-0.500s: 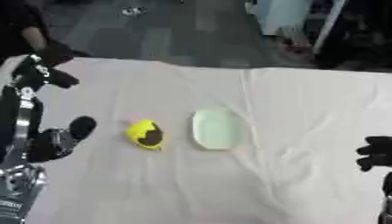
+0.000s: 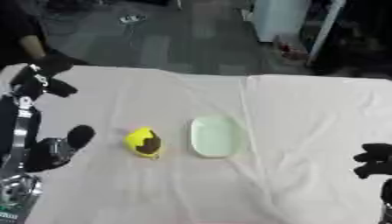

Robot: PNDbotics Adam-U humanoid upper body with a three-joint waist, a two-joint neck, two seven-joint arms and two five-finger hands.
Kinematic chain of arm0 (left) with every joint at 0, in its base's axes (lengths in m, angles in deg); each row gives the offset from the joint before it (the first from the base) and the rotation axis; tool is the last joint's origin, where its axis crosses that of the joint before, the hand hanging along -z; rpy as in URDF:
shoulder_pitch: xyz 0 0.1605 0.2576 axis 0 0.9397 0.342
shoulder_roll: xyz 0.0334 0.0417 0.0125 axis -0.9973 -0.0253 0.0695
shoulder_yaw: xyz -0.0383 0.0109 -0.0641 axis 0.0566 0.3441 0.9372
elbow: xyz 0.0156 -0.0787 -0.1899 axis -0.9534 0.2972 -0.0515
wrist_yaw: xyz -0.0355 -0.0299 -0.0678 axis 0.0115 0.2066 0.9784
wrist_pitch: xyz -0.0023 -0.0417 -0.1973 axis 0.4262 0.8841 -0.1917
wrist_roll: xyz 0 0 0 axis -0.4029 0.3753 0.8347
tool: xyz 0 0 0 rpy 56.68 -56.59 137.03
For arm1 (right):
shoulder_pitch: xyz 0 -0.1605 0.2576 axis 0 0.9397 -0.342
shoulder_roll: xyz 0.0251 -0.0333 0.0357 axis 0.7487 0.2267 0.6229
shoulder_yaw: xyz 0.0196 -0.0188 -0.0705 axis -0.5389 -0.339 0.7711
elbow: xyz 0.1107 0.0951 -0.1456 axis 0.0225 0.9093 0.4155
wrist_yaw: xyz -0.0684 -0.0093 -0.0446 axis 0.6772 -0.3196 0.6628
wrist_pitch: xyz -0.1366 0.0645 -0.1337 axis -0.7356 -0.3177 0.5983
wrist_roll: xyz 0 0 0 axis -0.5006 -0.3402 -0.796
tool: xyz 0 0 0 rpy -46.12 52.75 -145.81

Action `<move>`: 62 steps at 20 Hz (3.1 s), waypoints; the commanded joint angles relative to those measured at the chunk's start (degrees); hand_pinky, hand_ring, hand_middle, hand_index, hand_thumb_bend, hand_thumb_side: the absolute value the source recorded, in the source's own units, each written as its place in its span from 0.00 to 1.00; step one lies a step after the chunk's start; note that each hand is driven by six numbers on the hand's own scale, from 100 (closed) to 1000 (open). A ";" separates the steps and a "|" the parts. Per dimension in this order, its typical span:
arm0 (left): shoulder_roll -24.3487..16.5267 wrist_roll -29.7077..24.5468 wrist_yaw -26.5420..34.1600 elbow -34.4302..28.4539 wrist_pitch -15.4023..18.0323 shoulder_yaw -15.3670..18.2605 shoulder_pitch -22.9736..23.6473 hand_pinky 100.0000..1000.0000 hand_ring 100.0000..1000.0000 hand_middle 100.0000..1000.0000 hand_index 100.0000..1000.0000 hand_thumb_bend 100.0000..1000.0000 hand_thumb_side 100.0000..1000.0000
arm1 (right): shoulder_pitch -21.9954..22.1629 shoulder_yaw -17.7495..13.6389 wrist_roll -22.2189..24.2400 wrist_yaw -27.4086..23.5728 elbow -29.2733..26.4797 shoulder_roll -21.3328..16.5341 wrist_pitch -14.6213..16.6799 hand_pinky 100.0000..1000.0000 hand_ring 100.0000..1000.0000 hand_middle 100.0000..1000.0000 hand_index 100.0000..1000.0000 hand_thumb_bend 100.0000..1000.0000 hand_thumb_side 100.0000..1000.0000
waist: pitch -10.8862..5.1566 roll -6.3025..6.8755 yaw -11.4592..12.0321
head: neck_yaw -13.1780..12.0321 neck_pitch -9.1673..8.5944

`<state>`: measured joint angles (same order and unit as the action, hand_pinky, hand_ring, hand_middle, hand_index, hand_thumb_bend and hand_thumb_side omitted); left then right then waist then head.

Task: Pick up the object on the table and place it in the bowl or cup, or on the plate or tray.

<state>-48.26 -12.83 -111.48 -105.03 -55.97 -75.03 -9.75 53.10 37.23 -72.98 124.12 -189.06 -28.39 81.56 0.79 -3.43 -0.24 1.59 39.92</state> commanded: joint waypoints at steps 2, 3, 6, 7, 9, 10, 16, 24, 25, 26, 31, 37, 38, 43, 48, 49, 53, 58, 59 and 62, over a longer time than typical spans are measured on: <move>-3.40 -1.17 0.24 -0.94 -1.26 0.69 -0.49 0.47 0.52 0.79 0.82 0.70 0.99 | -0.33 -0.82 -1.25 -0.45 -0.78 -1.14 0.57 0.16 0.43 0.55 0.43 0.20 0.97 | -0.65 0.33 0.03 | 0.16 0.35; -4.59 -1.89 0.52 -0.94 -1.95 0.83 -0.37 0.47 0.52 0.79 0.82 0.70 0.99 | -0.32 -1.08 -1.40 -0.70 -0.78 -1.26 0.53 0.16 0.43 0.55 0.43 0.20 0.97 | -0.74 0.37 0.02 | -0.05 0.61; -10.96 -5.43 1.96 -0.94 -4.27 0.67 0.96 0.51 0.54 0.79 0.82 0.68 1.00 | -0.36 -1.68 -1.65 -1.56 -0.78 -1.95 0.70 0.16 0.43 0.55 0.44 0.21 0.96 | -1.14 0.79 -0.16 | -0.68 0.85; -13.12 -6.90 2.85 -0.94 -4.95 0.55 1.25 0.51 0.54 0.79 0.82 0.68 1.00 | -0.38 -1.83 -1.64 -1.87 -0.78 -2.17 0.80 0.16 0.43 0.55 0.44 0.21 0.96 | -1.24 0.88 -0.27 | -0.75 0.88; -17.18 -10.04 4.32 -0.94 -5.77 0.27 1.39 0.52 0.56 0.80 0.82 0.68 1.00 | -0.42 -2.06 -1.50 -2.42 -0.78 -2.51 1.02 0.16 0.43 0.55 0.45 0.21 0.96 | -1.38 1.09 -0.46 | -1.00 1.01; -19.18 -11.72 4.80 -0.94 -5.99 0.12 1.21 0.53 0.57 0.80 0.81 0.68 1.00 | -0.42 -2.14 -1.37 -2.66 -0.78 -2.64 1.11 0.16 0.43 0.55 0.45 0.20 0.96 | -1.43 1.18 -0.56 | -1.11 1.12; -28.43 -20.47 6.13 -0.94 -6.16 -1.49 -1.45 0.57 0.62 0.80 0.80 0.66 1.00 | -0.56 -2.11 -0.43 -3.70 -0.78 -3.29 1.60 0.16 0.43 0.55 0.45 0.20 0.97 | -1.65 1.65 -1.03 | -1.54 1.49; -36.03 -34.89 3.91 -0.57 -6.74 -5.75 -8.06 0.62 0.69 0.80 0.80 0.63 1.00 | -0.89 -1.76 1.25 -4.65 -0.78 -4.03 2.34 0.17 0.43 0.55 0.43 0.20 0.97 | -1.81 2.18 -1.96 | -2.90 1.63; -36.57 -36.56 3.39 -0.11 -6.37 -6.41 -9.11 0.62 0.69 0.80 0.80 0.63 1.00 | -0.95 -1.70 1.42 -4.76 -0.78 -4.10 2.42 0.17 0.43 0.55 0.43 0.20 0.97 | -1.81 2.22 -2.13 | -3.11 1.66; -36.84 -38.05 2.98 0.77 -6.48 -6.90 -10.15 0.63 0.70 0.80 0.80 0.63 0.99 | -1.00 -1.65 1.58 -4.87 -0.78 -4.14 2.48 0.16 0.43 0.55 0.43 0.20 0.97 | -1.81 2.25 -2.22 | -3.24 1.68; -37.92 -45.87 0.95 5.36 -2.64 -10.50 -15.97 0.68 0.73 0.80 0.79 0.63 0.97 | -1.46 -1.02 2.80 -5.26 -0.78 -4.62 3.03 0.17 0.43 0.55 0.41 0.20 0.97 | -1.80 2.53 -2.86 | -4.25 1.66; -36.89 -50.23 -1.84 10.87 0.94 -13.09 -20.96 0.70 0.75 0.81 0.79 0.63 0.95 | -2.42 -0.84 3.92 -6.63 -0.78 -5.62 3.50 0.17 0.43 0.55 0.42 0.20 0.97 | -1.84 2.89 -3.89 | -5.24 1.59; -36.64 -50.58 -2.20 11.57 1.38 -13.33 -21.44 0.70 0.75 0.81 0.79 0.63 0.95 | -2.57 -0.92 4.12 -7.02 -0.78 -5.79 3.61 0.17 0.43 0.55 0.42 0.20 0.97 | -1.84 2.93 -4.02 | -5.32 1.55; -35.28 -52.48 -4.39 14.77 3.59 -14.88 -24.11 0.71 0.77 0.81 0.79 0.62 0.95 | -3.77 -0.63 6.10 -8.96 -0.78 -7.06 4.30 0.17 0.43 0.55 0.40 0.20 0.98 | -1.76 3.37 -5.30 | -5.97 0.68; -34.14 -54.24 -6.05 17.24 5.60 -16.36 -26.30 0.71 0.77 0.80 0.79 0.62 0.93 | -5.05 -0.26 8.47 -11.08 -0.78 -8.20 4.93 0.17 0.43 0.55 0.39 0.20 0.98 | -1.69 3.71 -6.76 | -6.98 -0.02; -33.87 -54.71 -6.42 17.84 5.99 -16.67 -26.61 0.72 0.78 0.80 0.79 0.62 0.92 | -5.30 -0.24 8.93 -11.54 -0.78 -8.39 5.04 0.17 0.43 0.55 0.39 0.20 0.98 | -1.65 3.77 -7.03 | -7.13 -0.10; -32.08 -56.85 -9.39 21.37 7.63 -17.77 -27.78 0.73 0.80 0.81 0.79 0.61 0.91 | -6.67 0.25 11.32 -13.54 -0.78 -9.39 5.38 0.17 0.43 0.55 0.36 0.19 0.99 | -1.44 4.03 -8.47 | -8.33 -1.08; -28.73 -57.60 -14.00 26.93 9.79 -18.72 -29.38 0.73 0.80 0.80 0.78 0.61 0.91 | -9.21 1.13 15.45 -16.68 -0.78 -10.64 6.36 0.17 0.44 0.55 0.33 0.19 1.00 | -0.95 4.38 -10.22 | -10.18 -2.67; -28.17 -57.56 -14.56 27.90 10.43 -18.87 -29.61 0.73 0.80 0.80 0.79 0.61 0.90 | -9.71 1.14 16.38 -17.33 -0.78 -10.83 6.54 0.16 0.44 0.55 0.32 0.18 1.00 | -0.80 4.46 -10.48 | -10.33 -2.81; -26.57 -57.26 -16.32 30.28 11.57 -19.25 -29.76 0.73 0.80 0.80 0.79 0.59 0.89 | -11.44 1.03 19.14 -19.56 -0.78 -11.57 6.80 0.16 0.44 0.54 0.30 0.18 1.00 | -0.24 4.72 -11.62 | -10.47 -2.88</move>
<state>-74.27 -70.14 -126.90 -75.34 -45.00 -94.58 -38.14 42.34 38.35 -54.88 105.52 -189.07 -38.60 88.20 1.01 1.27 -12.02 -8.15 37.90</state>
